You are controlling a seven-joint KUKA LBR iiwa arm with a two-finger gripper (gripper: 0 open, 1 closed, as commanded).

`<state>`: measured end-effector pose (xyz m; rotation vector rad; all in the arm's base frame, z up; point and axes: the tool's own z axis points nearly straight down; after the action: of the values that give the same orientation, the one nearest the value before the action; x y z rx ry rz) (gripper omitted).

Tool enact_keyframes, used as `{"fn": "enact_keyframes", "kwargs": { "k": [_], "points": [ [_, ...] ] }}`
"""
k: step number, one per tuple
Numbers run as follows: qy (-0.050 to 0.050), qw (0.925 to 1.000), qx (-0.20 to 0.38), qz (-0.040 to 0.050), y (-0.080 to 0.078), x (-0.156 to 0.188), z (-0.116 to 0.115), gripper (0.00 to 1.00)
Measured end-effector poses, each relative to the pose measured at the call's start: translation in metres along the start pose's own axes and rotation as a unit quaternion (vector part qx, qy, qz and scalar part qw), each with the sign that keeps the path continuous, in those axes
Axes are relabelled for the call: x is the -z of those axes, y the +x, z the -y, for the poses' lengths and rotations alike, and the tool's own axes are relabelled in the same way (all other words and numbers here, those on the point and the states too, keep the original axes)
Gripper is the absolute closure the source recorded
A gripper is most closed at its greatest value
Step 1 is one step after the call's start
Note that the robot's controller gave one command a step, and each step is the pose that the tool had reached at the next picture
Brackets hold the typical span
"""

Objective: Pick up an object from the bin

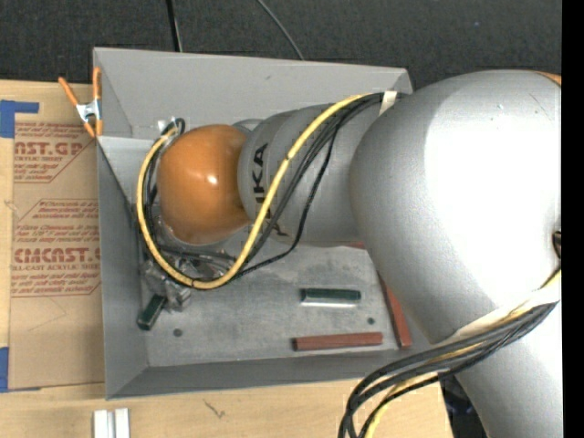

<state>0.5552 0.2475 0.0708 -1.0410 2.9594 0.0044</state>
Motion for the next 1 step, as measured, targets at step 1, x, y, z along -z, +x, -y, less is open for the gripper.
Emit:
{"fn": "enact_keyframes", "kwargs": {
  "k": [1],
  "points": [
    [0.0, 1.0, 0.0, 0.0, 0.0, 0.0, 0.0001, 1.0]
  ]
}}
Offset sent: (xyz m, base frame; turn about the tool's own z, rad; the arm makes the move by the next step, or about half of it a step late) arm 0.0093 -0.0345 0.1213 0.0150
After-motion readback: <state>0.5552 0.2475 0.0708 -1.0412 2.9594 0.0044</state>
